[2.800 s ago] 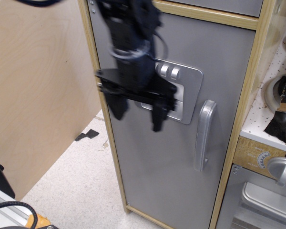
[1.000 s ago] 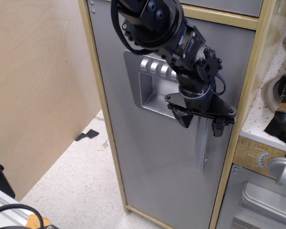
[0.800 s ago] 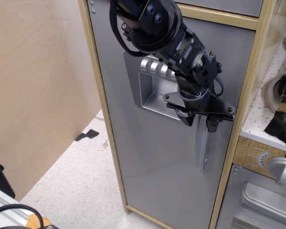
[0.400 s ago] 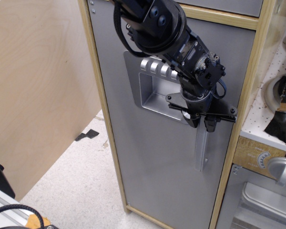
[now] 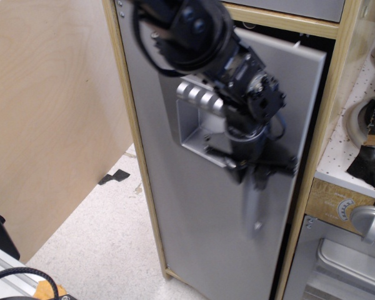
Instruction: Open fridge
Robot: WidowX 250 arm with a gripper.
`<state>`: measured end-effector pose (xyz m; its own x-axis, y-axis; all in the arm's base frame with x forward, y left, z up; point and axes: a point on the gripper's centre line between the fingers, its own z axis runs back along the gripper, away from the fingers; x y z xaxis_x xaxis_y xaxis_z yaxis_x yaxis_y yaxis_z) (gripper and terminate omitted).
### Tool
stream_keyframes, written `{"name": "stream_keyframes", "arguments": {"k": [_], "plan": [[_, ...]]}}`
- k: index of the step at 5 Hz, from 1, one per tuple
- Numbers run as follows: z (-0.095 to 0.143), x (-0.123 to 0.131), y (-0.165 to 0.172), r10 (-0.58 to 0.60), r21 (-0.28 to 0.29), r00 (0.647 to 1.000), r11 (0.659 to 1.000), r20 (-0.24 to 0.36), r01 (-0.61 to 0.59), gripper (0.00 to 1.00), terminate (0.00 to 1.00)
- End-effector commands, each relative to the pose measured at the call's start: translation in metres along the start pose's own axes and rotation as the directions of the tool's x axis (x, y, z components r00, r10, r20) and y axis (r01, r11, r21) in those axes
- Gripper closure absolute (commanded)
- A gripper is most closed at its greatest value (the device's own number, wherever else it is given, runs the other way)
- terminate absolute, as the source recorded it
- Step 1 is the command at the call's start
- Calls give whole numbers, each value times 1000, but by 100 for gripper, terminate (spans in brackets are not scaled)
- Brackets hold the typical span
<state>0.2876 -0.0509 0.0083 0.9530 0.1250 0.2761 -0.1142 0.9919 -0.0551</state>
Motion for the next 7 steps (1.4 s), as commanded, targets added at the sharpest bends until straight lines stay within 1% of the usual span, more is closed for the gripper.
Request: {"name": "stream_keyframes", "arguments": {"k": [1,2,3,4,5,6,7], "plan": [[41,-28,3,100,6,994,995,-40,-100,0,0],[51,-46,-2,55,16,993,998,-104,-54,0,0],[55,-59,-25,-2,15,988,1000,-158,4,0,0],[54,-65,-46,-84,-17,982,996,-170,82,0,0],[53,-62,-76,-146,-55,978,989,-152,139,0,0],[51,-49,-99,-241,-51,967,970,-83,237,0,0],[57,-21,-99,-361,-31,930,933,-65,359,0,0]]}}
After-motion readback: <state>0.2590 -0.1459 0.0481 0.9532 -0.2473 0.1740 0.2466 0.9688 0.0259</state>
